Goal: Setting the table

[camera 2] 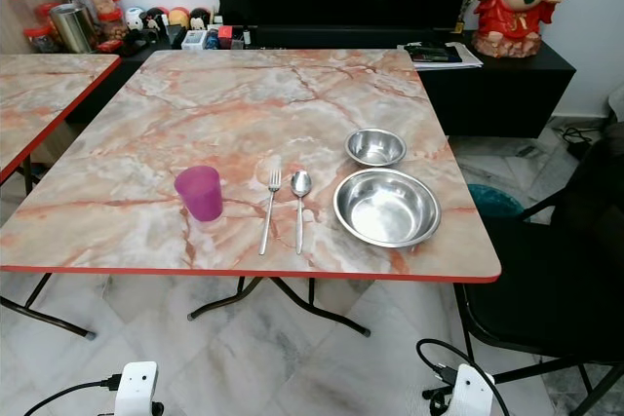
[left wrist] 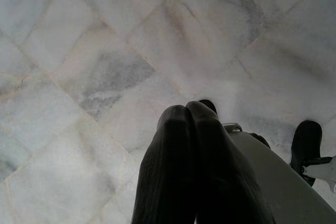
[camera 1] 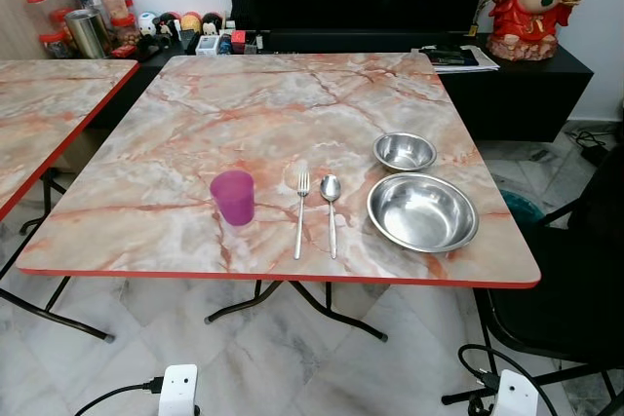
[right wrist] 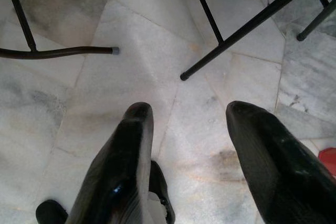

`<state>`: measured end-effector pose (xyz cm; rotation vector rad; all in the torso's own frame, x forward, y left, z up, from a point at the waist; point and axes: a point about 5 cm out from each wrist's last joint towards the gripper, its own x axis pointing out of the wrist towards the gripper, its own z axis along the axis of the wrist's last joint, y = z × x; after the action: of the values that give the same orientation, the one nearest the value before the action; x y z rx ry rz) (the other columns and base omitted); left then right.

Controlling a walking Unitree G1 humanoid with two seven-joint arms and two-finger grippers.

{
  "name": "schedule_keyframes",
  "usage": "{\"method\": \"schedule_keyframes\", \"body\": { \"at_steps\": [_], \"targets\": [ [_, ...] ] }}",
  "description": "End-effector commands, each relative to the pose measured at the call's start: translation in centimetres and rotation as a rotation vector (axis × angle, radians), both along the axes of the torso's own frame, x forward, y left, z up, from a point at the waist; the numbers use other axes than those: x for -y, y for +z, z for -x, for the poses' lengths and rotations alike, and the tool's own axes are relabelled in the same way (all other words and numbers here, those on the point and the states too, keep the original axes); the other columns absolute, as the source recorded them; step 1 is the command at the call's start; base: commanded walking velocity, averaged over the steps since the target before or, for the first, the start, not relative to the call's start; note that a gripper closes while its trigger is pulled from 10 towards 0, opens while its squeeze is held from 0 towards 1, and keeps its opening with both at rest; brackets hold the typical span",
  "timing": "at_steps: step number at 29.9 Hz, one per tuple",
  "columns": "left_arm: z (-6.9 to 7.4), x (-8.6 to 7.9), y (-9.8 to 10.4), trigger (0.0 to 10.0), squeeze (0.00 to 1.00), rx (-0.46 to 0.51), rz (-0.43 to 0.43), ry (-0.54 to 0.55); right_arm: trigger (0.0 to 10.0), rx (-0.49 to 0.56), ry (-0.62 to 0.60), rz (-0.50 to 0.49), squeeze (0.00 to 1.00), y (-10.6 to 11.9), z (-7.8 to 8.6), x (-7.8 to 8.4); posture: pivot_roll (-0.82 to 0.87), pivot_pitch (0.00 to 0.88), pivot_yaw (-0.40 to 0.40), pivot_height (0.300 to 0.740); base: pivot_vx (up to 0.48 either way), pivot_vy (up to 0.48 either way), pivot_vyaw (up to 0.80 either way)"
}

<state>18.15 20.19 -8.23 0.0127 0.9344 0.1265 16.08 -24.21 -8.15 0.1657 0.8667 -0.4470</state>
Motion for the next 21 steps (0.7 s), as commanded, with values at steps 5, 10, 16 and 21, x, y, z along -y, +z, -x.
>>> {"method": "schedule_keyframes", "body": {
  "at_steps": [5,10,16,21],
  "targets": [
    [0.3,-0.1,-0.2,10.0,0.00,-0.018,-0.004,0.006,10.0,0.006,-0.043,0.003,0.00,0.0,0.2,0.4,-0.06,0.000,-0.002,0.740,0.000,0.000,0.00],
    [0.3,0.0,-0.2,10.0,0.00,-0.018,-0.002,0.008,10.0,-0.009,-0.126,0.025,0.00,0.1,0.7,1.3,-0.06,0.000,-0.002,0.740,0.000,0.000,0.00],
    [0.2,0.2,-0.2,10.0,0.00,-0.017,0.000,0.008,10.0,0.019,-0.149,0.053,0.00,0.5,0.4,2.0,-0.06,0.000,-0.005,0.740,0.000,0.000,0.00],
    [0.0,0.3,-0.1,10.0,0.00,-0.012,0.001,0.008,10.0,0.069,-0.179,0.126,0.00,1.5,-0.9,2.8,-0.06,0.000,-0.007,0.740,0.000,0.000,0.00]
  ]
}}
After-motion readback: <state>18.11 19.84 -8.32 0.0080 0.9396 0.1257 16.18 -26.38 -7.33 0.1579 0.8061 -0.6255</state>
